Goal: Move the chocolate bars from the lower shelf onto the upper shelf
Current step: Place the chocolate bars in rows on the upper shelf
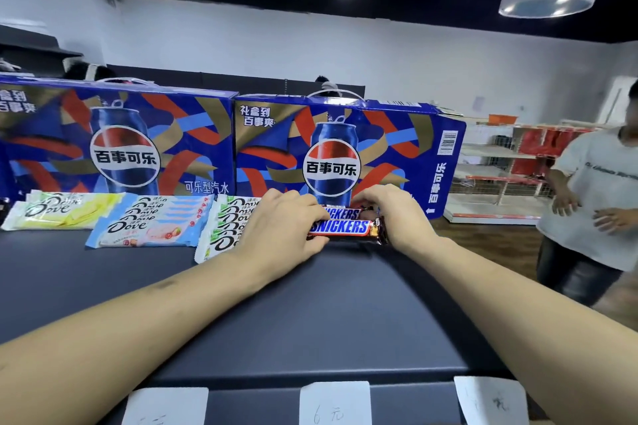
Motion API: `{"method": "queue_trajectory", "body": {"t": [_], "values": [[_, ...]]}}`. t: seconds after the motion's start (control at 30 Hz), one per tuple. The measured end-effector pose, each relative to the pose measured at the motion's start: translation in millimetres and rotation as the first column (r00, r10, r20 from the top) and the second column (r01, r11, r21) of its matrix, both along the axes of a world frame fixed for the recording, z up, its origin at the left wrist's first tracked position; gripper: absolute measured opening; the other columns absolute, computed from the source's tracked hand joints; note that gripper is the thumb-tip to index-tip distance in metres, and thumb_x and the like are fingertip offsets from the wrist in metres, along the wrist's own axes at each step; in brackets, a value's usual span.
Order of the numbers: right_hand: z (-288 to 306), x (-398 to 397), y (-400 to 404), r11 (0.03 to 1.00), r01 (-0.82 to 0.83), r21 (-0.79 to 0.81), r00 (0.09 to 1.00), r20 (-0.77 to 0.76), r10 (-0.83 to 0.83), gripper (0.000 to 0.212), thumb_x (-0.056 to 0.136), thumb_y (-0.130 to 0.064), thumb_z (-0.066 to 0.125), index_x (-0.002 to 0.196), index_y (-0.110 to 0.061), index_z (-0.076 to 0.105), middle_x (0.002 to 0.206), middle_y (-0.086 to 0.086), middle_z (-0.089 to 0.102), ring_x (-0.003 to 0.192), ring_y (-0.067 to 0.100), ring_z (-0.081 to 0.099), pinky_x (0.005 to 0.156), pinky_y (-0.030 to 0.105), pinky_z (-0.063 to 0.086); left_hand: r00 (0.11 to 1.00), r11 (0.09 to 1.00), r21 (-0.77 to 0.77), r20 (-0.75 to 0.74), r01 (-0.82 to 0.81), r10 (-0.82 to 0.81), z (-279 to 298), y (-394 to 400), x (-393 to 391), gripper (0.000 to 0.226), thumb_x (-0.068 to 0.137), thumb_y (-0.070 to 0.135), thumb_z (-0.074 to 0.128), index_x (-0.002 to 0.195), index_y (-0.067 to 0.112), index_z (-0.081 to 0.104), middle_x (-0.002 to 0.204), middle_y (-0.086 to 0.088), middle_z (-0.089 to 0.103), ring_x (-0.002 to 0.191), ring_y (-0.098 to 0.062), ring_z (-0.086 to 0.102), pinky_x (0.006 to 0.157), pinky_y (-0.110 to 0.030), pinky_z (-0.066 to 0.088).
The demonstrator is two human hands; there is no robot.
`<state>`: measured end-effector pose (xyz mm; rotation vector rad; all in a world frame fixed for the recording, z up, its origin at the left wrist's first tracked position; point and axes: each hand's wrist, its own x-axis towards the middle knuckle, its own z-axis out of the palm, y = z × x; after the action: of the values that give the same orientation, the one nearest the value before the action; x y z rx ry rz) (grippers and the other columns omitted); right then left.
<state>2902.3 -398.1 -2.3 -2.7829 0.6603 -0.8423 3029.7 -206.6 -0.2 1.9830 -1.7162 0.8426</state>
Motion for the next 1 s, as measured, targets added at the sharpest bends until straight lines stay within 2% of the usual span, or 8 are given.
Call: {"method": "queue_trajectory", "body": {"t": [0.07,0.13,0.2,0.33,0.47,0.63,0.87,1.0], "values": [[3,-9,-5,1.000,0.005,0.003,1.000,0.026,-0.005,0.040,0.083,-0.003,0.064,0.117,-0.025,0.065,0.108,-0.010,0.062,0.091,0.001,0.060,0.067,0.007,0.043,1.000,1.000,0.015,0.010,-0.002,0.002,3,-9,-2,0.030,0.084,0.046,0.060,0.109,0.030,0.067,0.096,0.010,0.064,0.089,-0.016,0.055,0.080,-0.032,0.037],[3,-15,-12,0.999,0.043,-0.032,0.998,0.051,-0.041,0.038,0.086,0.000,0.059,0.114,-0.024,0.067,0.109,-0.009,0.065,0.097,0.008,0.063,0.073,0.019,0.051,1.000,0.999,0.042,0.020,-0.009,0.008,6,-19,-4,0.032,0.086,0.048,0.057,0.112,0.032,0.065,0.101,0.010,0.063,0.093,-0.015,0.053,0.080,-0.030,0.032],[3,-21,-18,0.993,0.104,-0.061,0.992,0.075,-0.099,0.037,0.088,0.001,0.055,0.114,-0.023,0.068,0.113,-0.005,0.065,0.100,0.016,0.062,0.077,0.030,0.051,0.999,0.999,0.037,0.037,-0.011,0.009,9,-29,-6,0.032,0.086,0.048,0.055,0.113,0.033,0.065,0.101,0.011,0.063,0.095,-0.014,0.052,0.078,-0.029,0.027],[4,-33,-20,0.980,0.176,-0.096,0.979,0.119,-0.164,0.032,0.088,-0.002,0.059,0.113,-0.020,0.068,0.112,-0.001,0.066,0.100,0.021,0.061,0.083,0.041,0.052,1.000,1.000,0.013,0.014,0.013,-0.014,11,-43,-11,0.030,0.086,0.047,0.058,0.111,0.032,0.065,0.100,0.011,0.062,0.095,-0.014,0.053,0.080,-0.029,0.029],[4,-34,-22,0.971,0.218,-0.099,0.964,0.174,-0.199,0.037,0.088,0.004,0.054,0.110,-0.023,0.068,0.111,-0.002,0.068,0.100,0.021,0.063,0.084,0.043,0.054,0.999,0.989,0.141,0.005,-0.043,0.043,1,-50,-4,0.033,0.085,0.047,0.062,0.112,0.030,0.064,0.105,0.010,0.062,0.101,-0.015,0.053,0.083,-0.030,0.032],[2,-25,-6,0.976,0.195,-0.095,0.976,0.121,-0.183,0.029,0.097,-0.009,0.047,0.112,-0.022,0.069,0.115,-0.004,0.066,0.105,0.018,0.061,0.084,0.035,0.051,0.979,0.979,0.181,-0.161,-0.091,0.121,3,-53,2,0.034,0.078,0.043,0.074,0.107,0.027,0.066,0.107,0.008,0.064,0.101,-0.018,0.056,0.087,-0.032,0.037],[1,-8,6,0.981,0.176,-0.087,0.981,0.097,-0.167,0.024,0.096,-0.015,0.051,0.109,-0.024,0.069,0.109,-0.007,0.068,0.100,0.016,0.061,0.080,0.032,0.051,0.951,0.951,0.198,-0.149,-0.239,0.270,3,-60,6,0.023,0.081,0.025,0.068,0.103,0.023,0.062,0.105,0.002,0.063,0.099,-0.021,0.054,0.085,-0.034,0.037],[2,-7,10,0.976,0.192,-0.098,0.979,0.093,-0.183,0.022,0.094,-0.017,0.054,0.107,-0.027,0.068,0.106,-0.010,0.068,0.097,0.014,0.062,0.079,0.033,0.052,0.938,0.934,0.228,-0.148,-0.276,0.313,5,-64,10,0.028,0.080,0.022,0.069,0.107,0.024,0.062,0.108,0.001,0.060,0.103,-0.021,0.052,0.084,-0.034,0.035]]}}
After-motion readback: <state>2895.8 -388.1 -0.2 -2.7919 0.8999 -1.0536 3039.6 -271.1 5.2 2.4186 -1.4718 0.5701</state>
